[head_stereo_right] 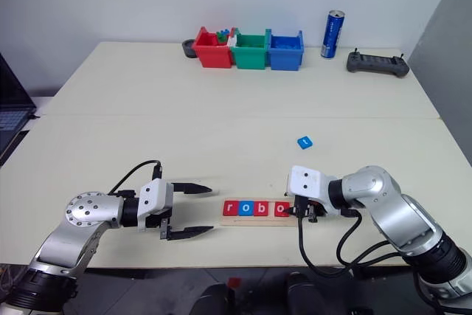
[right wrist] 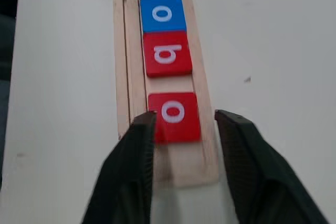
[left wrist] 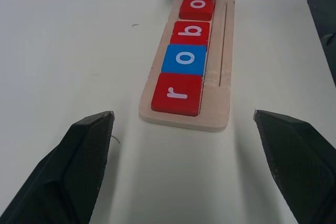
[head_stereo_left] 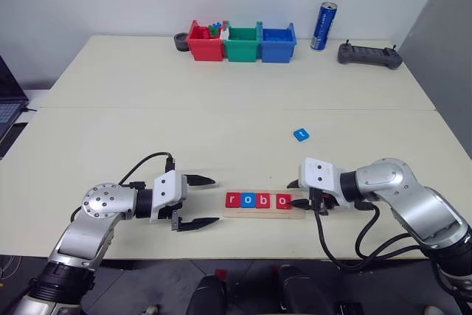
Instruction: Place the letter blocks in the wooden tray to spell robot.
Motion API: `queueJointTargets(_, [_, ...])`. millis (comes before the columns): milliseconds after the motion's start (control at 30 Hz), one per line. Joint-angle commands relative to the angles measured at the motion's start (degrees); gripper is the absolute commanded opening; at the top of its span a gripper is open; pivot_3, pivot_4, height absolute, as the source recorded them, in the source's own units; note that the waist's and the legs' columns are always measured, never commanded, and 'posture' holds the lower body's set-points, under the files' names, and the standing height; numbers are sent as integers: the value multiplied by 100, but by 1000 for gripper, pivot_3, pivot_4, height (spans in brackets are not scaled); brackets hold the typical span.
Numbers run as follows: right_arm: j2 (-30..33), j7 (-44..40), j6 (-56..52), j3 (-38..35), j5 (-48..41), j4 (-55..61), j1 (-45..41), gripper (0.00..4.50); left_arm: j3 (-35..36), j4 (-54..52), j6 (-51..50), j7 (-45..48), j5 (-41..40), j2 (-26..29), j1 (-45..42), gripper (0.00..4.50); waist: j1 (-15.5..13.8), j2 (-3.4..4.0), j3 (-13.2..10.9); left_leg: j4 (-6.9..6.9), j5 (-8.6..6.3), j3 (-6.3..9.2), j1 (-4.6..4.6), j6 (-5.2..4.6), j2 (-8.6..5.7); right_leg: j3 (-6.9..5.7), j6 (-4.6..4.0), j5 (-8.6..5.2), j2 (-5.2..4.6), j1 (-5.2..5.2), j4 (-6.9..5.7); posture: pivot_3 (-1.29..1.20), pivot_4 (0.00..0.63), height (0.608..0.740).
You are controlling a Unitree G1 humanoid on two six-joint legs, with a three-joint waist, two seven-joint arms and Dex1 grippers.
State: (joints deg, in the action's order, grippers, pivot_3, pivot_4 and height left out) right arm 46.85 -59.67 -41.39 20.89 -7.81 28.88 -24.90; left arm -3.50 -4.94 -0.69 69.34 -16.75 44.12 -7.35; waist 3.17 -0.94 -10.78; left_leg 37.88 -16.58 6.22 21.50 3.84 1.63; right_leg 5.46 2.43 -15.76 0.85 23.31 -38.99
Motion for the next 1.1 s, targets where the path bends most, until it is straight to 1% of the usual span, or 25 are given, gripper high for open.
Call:
queueJointTargets(33, [135, 62, 119, -82, 91, 227, 7, 539, 123, -219, 25, -25, -74, 49, 15, 4500, 12, 0, 0, -1, 0, 0, -1, 0, 1, 0, 2, -1, 1, 0, -1, 0, 150, 740])
queueJointTargets(100, [161, 60, 158, -10, 138, 190, -1, 17, 132, -289, -35, -42, -86, 66, 8, 4500, 9, 0, 0, -1, 0, 0, 0, 0, 2, 0, 2, -1, 1, 0, -1, 0, 150, 740])
queueJointTargets(433, [143, 24, 223, 526, 553, 93, -120, 17, 101, -668, -494, -182, -114, 64, -143, 4500, 4, 0, 0, 0, 0, 0, 2, 0, 0, 1, 2, -1, -1, 0, 1, 0, 150, 740])
queueJointTargets(667, [-10, 53, 291, 656, 683, 47, -96, 17, 79, -775, -671, -216, -107, 29, -212, 4500, 4, 0, 0, 0, 0, 0, 2, 0, 0, 0, 1, -1, 0, 0, 1, 0, 150, 740])
queueJointTargets(967, [-253, 102, 519, 773, 827, -189, -115, 17, 106, -541, -415, -156, -73, 32, -103, 4500, 5, 0, 0, 0, 0, 0, 1, 0, 0, 1, 1, -1, 0, 0, 1, 0, 150, 740])
queueJointTargets(1100, [-222, 59, 670, 701, 849, -267, -113, 17, 123, -468, -272, -135, -70, 33, -17, 4500, 5, 0, 0, 0, 0, -1, 1, 0, 0, 1, 0, 0, 0, 0, 1, 0, 150, 740])
